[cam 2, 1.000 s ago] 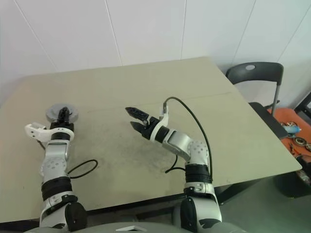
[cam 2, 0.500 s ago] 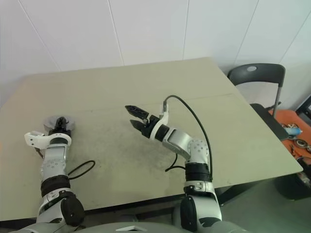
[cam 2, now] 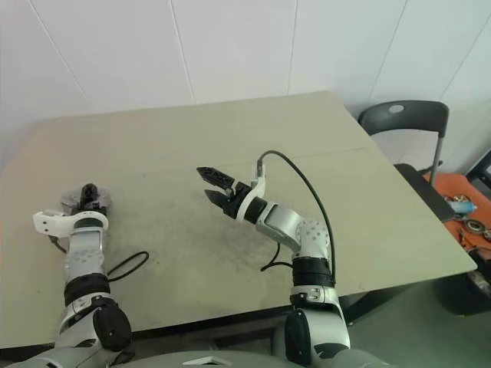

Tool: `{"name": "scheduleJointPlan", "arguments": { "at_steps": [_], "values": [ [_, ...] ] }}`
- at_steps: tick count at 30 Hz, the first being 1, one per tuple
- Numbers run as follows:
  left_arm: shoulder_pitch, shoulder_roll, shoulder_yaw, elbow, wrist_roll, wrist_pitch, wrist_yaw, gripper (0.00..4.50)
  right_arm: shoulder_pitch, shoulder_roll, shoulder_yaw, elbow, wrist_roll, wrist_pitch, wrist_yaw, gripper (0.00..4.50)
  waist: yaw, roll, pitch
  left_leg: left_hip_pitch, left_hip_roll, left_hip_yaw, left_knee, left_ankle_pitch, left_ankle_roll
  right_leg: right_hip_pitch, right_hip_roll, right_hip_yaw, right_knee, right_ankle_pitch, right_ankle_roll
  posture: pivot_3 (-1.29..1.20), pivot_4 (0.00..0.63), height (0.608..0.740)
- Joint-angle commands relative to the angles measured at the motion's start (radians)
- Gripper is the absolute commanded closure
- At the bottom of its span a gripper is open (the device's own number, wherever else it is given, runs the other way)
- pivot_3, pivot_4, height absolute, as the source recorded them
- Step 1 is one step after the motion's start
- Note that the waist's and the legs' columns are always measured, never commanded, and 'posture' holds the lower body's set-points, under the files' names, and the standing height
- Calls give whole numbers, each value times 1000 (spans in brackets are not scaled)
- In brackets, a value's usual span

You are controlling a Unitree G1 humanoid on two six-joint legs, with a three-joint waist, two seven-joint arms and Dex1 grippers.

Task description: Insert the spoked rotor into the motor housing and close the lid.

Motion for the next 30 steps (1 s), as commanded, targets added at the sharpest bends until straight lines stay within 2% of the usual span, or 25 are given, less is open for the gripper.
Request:
{"name": "scheduleJointPlan", "arguments": {
  "at_steps": [1,9,21,26,30],
  "values": [
    [-5,46,26,50,45,-56,34,29,-38,27,4,-21,11,1,21,0,-6,0,0,1,0,0,0,0,0,1,1,0,0,1,0,0,0,740],
    [7,59,16,102,135,-128,129,29,-34,27,6,-16,-1,2,31,0,-25,1,0,16,3,-2,-2,-2,3,13,7,3,-1,2,0,0,0,740],
    [28,137,-9,217,368,-324,346,29,-54,21,3,9,-17,5,49,0,-73,4,-1,23,3,-10,-8,-2,3,12,19,17,-1,7,-2,0,0,740],
    [27,177,-39,250,464,-365,445,29,-58,20,2,14,-25,12,60,0,-60,4,-1,28,3,-10,-8,-2,3,12,19,17,-1,7,-2,0,0,740],
    [26,206,-52,269,510,-377,488,29,-55,19,2,9,-26,17,65,0,-20,4,-1,27,2,-11,-8,-2,3,12,18,16,-2,8,-1,0,0,740]
  ]
}}
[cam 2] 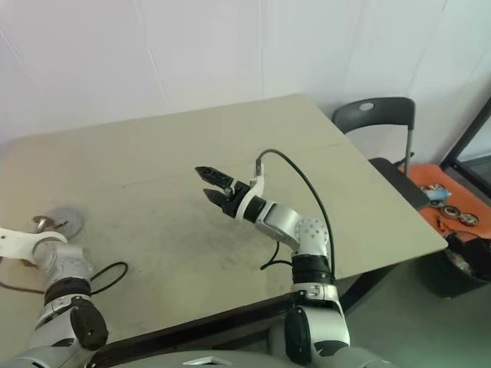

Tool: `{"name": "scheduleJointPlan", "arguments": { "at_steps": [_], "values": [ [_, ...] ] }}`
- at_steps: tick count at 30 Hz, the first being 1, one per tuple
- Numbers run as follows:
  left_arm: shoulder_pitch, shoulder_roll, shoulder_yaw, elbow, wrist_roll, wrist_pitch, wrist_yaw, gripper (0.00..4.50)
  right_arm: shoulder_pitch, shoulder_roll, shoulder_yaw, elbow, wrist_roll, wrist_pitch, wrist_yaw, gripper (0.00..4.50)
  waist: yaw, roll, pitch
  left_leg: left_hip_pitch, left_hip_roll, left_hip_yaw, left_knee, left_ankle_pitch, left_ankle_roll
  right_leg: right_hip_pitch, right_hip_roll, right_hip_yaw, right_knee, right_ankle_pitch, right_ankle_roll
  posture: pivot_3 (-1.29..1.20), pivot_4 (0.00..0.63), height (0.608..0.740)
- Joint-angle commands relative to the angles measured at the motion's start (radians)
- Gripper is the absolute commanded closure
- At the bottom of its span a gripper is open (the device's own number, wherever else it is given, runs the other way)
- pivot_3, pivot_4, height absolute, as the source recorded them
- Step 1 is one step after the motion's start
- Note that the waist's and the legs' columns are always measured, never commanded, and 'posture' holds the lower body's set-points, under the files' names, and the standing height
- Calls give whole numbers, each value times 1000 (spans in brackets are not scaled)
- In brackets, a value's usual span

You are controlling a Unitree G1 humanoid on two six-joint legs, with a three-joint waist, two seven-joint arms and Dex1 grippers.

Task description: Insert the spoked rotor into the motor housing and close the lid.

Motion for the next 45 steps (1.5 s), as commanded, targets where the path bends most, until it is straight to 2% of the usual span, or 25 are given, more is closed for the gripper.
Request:
{"name": "scheduleJointPlan", "arguments": {
  "at_steps": [1,4,8,16,19,30,31,39,45],
  "values": [
    [-3,33,-16,-3,49,-32,9,29,-35,22,2,-16,6,6,20,0,18,0,0,0,0,0,0,0,0,0,0,0,0,0,0,0,0,740],
    [-11,38,-36,-30,49,-49,-88,29,-31,22,3,-19,4,8,22,0,36,-1,0,-2,0,0,0,0,0,-1,-1,-1,-1,0,0,0,0,740],
    [-17,36,-147,-145,73,-94,-354,29,-26,23,3,-23,1,10,24,0,45,-1,-1,-11,-1,-2,2,2,-4,-7,-1,-3,-1,1,-1,0,0,740],
    [-24,41,-262,-183,91,-42,-586,29,-27,23,-3,-22,-11,13,28,0,31,-1,0,-13,-1,-1,2,1,-1,-9,-2,-3,-1,2,-2,0,0,740],
    [-20,38,-265,-184,93,-35,-596,623,-27,24,-5,-22,-15,12,26,0,34,-1,0,-13,-1,-1,2,1,-1,-10,-1,-3,-1,2,-2,0,0,740],
    [-10,83,-244,-126,183,-20,-423,4263,-26,27,-6,-23,-17,15,24,0,36,-1,0,-13,-1,-2,2,1,-1,-10,-1,-3,-1,2,-2,0,0,740],
    [-12,86,-247,-114,188,2,-407,4477,-27,26,-6,-22,-17,15,24,0,36,-1,0,-13,-1,-2,2,1,-1,-10,-1,-3,-1,2,-2,0,0,740],
    [-45,76,-283,-13,229,289,-282,4477,-29,27,-6,-22,-21,13,20,0,39,1,-1,-12,-2,-2,2,1,-1,-9,-2,-3,-1,2,-2,0,0,740],
    [-58,53,-287,-25,231,350,-262,4477,-29,27,-7,-24,-26,11,22,0,37,8,-2,-11,-2,-2,2,1,-1,-8,-2,-3,0,2,-1,0,0,740]
  ]
}}
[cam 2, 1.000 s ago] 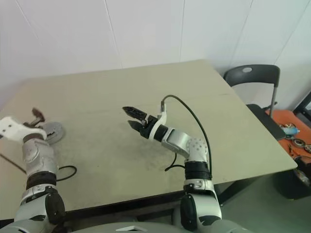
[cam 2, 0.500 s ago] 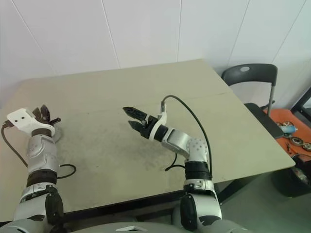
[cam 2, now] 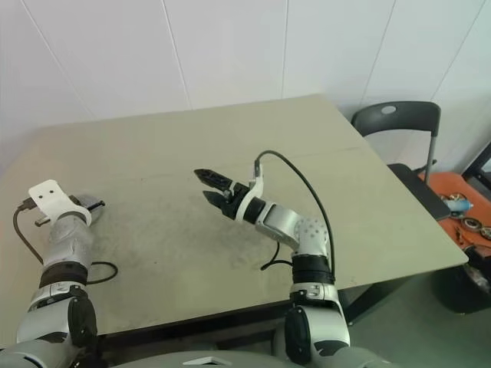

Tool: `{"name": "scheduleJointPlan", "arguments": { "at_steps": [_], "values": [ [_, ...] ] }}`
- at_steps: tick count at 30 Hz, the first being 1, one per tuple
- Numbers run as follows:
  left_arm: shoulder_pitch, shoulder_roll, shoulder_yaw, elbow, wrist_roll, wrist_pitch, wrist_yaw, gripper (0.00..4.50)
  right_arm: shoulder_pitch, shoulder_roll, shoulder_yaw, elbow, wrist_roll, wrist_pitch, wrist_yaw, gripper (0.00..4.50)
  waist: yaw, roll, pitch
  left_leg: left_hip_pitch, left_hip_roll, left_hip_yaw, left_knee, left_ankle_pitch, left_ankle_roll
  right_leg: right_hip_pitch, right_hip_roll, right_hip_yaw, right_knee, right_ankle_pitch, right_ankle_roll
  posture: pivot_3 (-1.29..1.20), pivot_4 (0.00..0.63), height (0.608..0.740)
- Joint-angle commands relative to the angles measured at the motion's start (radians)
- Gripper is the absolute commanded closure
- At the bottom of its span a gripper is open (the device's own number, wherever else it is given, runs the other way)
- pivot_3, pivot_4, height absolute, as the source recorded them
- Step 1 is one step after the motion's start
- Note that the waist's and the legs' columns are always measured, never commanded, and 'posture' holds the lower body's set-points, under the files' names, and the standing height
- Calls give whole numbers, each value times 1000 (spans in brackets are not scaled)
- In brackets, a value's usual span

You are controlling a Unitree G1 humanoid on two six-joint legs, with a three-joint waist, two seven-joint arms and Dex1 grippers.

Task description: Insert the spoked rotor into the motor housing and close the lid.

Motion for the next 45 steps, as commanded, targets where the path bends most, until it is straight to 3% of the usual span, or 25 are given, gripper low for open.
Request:
{"name": "scheduleJointPlan", "arguments": {
  "at_steps": [1,4,8,12,16,21,24,36,45],
  "values": [
    [6,-24,-10,7,2,42,-6,4477,-29,27,-3,-24,7,-6,9,0,0,1,0,0,0,0,0,0,0,0,0,0,0,0,0,0,0,740],
    [9,-48,-10,-39,-17,26,-55,4477,-32,24,-4,-19,1,-8,13,0,1,1,0,0,0,0,0,0,-1,0,0,0,0,0,0,0,0,740],
    [31,-82,-41,-176,-65,-50,-261,4477,-37,1,12,-42,-42,-27,42,0,0,0,1,-1,0,0,0,1,-1,0,0,0,-1,0,0,0,0,740],
    [63,-98,-88,-288,-97,-89,-453,4477,-25,-78,97,-121,-221,-108,146,0,-1,-3,2,-5,0,0,0,1,-2,-3,0,0,-2,0,0,0,0,740],
    [122,-101,-154,-447,-183,-36,-703,4477,32,-236,259,-226,-502,-278,294,0,-2,-3,2,-5,0,1,0,2,-3,-3,0,0,-4,0,0,0,0,740],
    [172,-24,-237,-559,-192,2,-930,4477,87,-409,388,-263,-783,-471,401,0,-2,-3,3,-6,0,2,0,1,-2,-1,0,0,-10,0,0,0,0,740],
    [162,30,-270,-577,-182,-2,-1025,3883,116,-457,388,-284,-870,-543,425,0,-1,-3,3,-6,0,3,0,-1,1,-1,1,0,-10,0,0,0,0,740],
    [140,99,-367,-545,-211,124,-1306,10,219,-455,353,-425,-981,-614,426,0,3,-4,5,-4,0,2,0,-1,2,2,1,0,-13,0,0,0,0,740],
    [192,94,-382,-585,-184,104,-1325,10,302,-480,310,-444,-1012,-635,458,0,6,-7,8,-4,1,2,0,-2,4,2,1,0,-14,0,0,0,0,740]
  ]
}}
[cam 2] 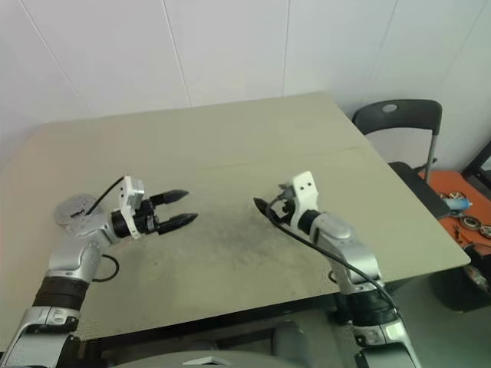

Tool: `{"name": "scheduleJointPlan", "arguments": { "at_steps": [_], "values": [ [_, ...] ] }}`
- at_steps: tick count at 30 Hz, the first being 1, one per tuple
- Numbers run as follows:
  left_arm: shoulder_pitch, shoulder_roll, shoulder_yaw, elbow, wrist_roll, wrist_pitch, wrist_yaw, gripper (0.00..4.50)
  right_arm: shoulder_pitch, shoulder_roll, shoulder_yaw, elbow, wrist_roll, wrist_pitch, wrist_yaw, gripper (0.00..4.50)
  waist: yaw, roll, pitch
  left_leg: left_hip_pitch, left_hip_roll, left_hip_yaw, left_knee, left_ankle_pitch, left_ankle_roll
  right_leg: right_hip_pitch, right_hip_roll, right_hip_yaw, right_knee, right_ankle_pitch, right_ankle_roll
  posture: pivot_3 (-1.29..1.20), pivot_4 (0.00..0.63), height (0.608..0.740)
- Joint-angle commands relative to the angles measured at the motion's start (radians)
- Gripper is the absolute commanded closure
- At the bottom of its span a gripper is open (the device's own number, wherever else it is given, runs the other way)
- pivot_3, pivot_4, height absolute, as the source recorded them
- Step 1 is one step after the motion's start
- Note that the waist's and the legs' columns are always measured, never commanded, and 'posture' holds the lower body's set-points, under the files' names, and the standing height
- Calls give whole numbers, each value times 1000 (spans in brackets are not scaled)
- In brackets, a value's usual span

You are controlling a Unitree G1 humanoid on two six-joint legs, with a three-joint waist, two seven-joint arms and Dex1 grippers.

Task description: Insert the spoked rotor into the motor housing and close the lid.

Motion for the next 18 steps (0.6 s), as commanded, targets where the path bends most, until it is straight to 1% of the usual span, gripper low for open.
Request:
{"name": "scheduleJointPlan", "arguments": {
  "at_steps": [1,5,8,11,18],
  "values": [
    [-12,15,20,-54,1,-19,8,10,15,0,9,-41,-21,-40,25,0,1,0,0,0,0,0,0,0,0,1,0,0,0,0,0,0,0,740],
    [17,26,27,-86,4,-21,26,10,46,-4,57,-52,-95,-132,46,0,-2,0,0,1,0,0,0,0,0,1,0,0,0,0,1,0,0,740],
    [53,25,36,-129,-7,-13,46,10,32,9,42,-38,-52,-120,95,0,-3,0,1,1,0,1,0,0,0,1,0,0,0,0,0,0,0,740],
    [76,22,43,-160,-14,-14,63,10,4,18,34,-16,-68,-140,98,0,0,-1,2,1,0,1,0,0,0,2,0,0,0,0,0,0,0,740],
    [76,15,71,-137,-23,-30,80,10,-16,22,41,3,-79,-174,129,0,13,-1,2,1,0,0,0,0,0,2,0,0,0,0,0,0,0,740]
  ]
}}
